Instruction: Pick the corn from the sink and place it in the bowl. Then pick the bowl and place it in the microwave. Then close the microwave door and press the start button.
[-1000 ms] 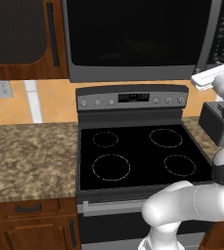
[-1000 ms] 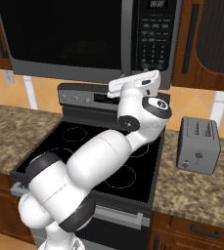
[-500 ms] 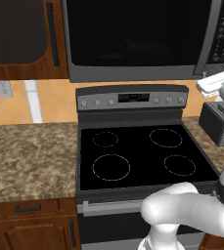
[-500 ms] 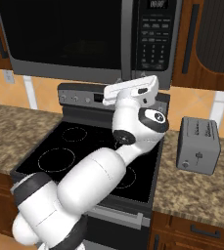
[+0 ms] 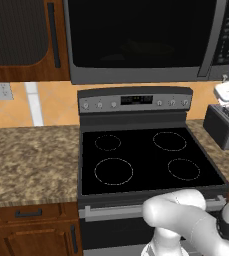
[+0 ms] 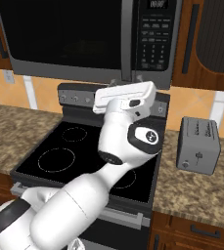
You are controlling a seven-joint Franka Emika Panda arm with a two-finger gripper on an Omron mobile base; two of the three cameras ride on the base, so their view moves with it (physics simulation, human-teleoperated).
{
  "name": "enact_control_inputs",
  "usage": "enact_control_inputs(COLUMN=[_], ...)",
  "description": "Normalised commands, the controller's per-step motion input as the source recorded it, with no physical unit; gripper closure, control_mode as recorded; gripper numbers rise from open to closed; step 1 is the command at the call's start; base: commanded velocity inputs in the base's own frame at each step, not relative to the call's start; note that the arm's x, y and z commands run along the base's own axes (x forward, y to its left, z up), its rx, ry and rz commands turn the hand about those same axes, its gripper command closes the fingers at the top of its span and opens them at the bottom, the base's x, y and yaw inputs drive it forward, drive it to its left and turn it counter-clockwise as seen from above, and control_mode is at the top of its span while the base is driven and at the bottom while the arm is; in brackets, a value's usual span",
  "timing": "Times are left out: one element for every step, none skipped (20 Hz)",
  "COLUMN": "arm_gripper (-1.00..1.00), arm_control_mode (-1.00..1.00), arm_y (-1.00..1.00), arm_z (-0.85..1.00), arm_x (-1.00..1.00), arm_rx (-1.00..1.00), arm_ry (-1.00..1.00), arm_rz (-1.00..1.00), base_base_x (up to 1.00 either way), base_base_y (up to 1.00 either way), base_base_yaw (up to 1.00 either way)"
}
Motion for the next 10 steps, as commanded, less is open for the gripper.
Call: enact_control_inputs(arm_gripper=[-1.0,-1.0,-1.0,-1.0,-1.0,-1.0,-1.0,-1.0,-1.0,-1.0], arm_control_mode=[-1.0,-1.0,-1.0,-1.0,-1.0,-1.0,-1.0,-1.0,-1.0,-1.0], arm_y=[-0.66,-0.69,-0.76,-0.79,-0.89,-0.91,-0.91,-0.87,-0.8,-0.73], arm_z=[0.44,0.39,0.3,0.23,0.11,0.05,0.0,0.0,0.0,0.0], arm_x=[-1.0,-0.86,-0.53,-0.36,-0.19,-0.07,0.0,0.0,0.04,0.37], arm_rx=[-0.15,-0.16,-0.17,-0.17,-0.15,-0.14,-0.13,-0.11,-0.09,-0.05], arm_ry=[-0.18,-0.16,-0.13,-0.09,-0.07,-0.05,-0.03,0.0,0.0,0.0], arm_rz=[0.09,0.07,0.01,0.0,0.0,0.0,0.0,0.0,0.0,0.0], base_base_x=[0.0,0.0,0.0,0.0,0.0,0.0,0.0,0.0,0.0,0.0], base_base_y=[0.0,0.0,0.0,0.0,0.0,0.0,0.0,0.0,0.0,0.0], base_base_yaw=[0.0,0.0,0.0,0.0,0.0,0.0,0.0,0.0,0.0,0.0])
